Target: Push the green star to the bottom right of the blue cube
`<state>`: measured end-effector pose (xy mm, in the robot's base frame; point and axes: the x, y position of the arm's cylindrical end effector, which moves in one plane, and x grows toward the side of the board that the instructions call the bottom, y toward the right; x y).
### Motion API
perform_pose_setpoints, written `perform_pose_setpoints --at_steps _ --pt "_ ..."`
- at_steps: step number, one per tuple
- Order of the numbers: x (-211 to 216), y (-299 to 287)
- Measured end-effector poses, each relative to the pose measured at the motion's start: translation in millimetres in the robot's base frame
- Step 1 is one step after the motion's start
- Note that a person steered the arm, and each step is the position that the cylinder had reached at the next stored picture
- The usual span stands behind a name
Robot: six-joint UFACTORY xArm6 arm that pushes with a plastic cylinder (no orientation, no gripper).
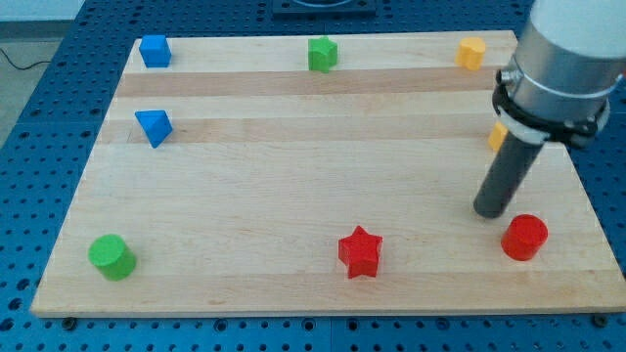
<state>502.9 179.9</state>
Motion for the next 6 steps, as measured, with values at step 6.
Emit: perform_pose_setpoints --at_steps 6 --pt "-245.1 -88.3"
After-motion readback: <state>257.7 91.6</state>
